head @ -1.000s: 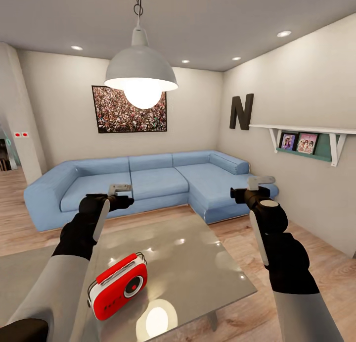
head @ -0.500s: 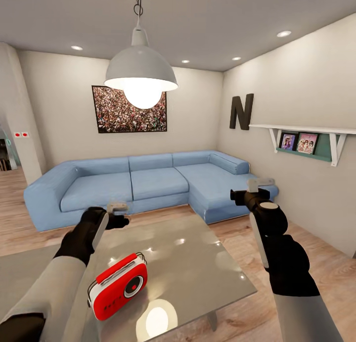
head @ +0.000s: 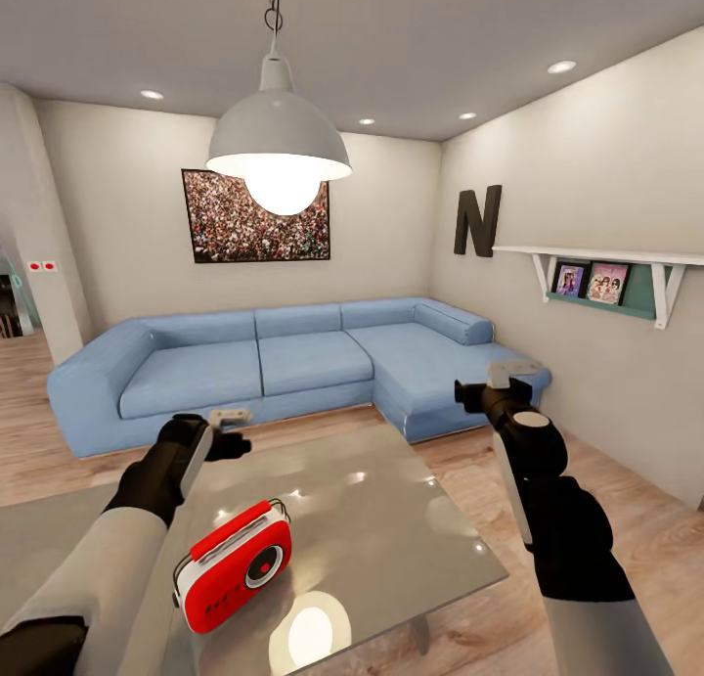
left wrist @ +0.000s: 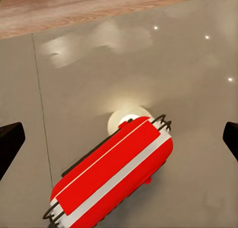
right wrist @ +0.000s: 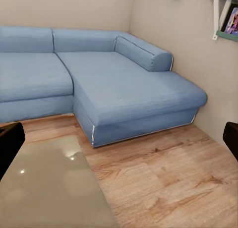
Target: Turn on the radio receiver that's on the table in the living room.
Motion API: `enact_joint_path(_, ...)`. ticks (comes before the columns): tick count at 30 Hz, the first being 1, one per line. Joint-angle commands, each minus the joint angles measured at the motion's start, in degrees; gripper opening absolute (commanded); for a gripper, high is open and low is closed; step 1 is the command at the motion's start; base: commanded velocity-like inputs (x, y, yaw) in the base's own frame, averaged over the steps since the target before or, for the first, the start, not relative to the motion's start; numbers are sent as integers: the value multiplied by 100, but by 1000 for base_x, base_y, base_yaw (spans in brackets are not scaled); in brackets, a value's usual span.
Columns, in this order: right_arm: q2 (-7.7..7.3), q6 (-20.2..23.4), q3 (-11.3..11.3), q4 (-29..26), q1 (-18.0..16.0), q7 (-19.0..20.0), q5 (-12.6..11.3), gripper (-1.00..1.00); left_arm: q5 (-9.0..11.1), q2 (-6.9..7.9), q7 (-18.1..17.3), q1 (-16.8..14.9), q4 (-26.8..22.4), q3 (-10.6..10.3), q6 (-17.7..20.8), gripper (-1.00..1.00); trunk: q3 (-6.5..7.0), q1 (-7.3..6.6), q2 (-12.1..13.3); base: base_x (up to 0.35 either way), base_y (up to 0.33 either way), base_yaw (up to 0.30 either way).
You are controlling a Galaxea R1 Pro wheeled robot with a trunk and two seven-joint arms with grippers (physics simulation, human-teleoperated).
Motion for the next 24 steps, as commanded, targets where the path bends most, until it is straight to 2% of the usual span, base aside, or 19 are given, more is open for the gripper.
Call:
enact_joint_path(1, 1, -23, 0, 0, 22, 0, 0, 100, -12, 15, 0, 0, 18, -2, 2, 100, 0, 0, 0, 0, 0, 0)
enact_joint_path(5, 2, -57, 1, -1, 80, 1, -1, 100, -72, 34, 7, 0, 111, -7, 1, 100, 0, 0, 0, 0, 0, 0)
enact_joint_path(7, 2, -86, 3, 1, 152, 3, -5, 100, -227, 60, 9, 0, 252, -8, -13, 100, 0, 0, 0, 0, 0, 0)
enact_joint_path(10, 2, -213, 5, 1, 206, 2, -7, 100, -336, 86, 10, 0, 327, -9, -25, 100, 0, 0, 0, 0, 0, 0)
enact_joint_path(14, 5, -320, 8, 0, 246, -2, -8, 100, -375, 103, 8, 0, 412, -9, -32, 100, 0, 0, 0, 0, 0, 0)
enact_joint_path(24, 155, -547, 9, 1, 435, 3, -17, 100, -384, 66, 18, -25, 982, 0, -34, 100, 0, 0, 0, 0, 0, 0)
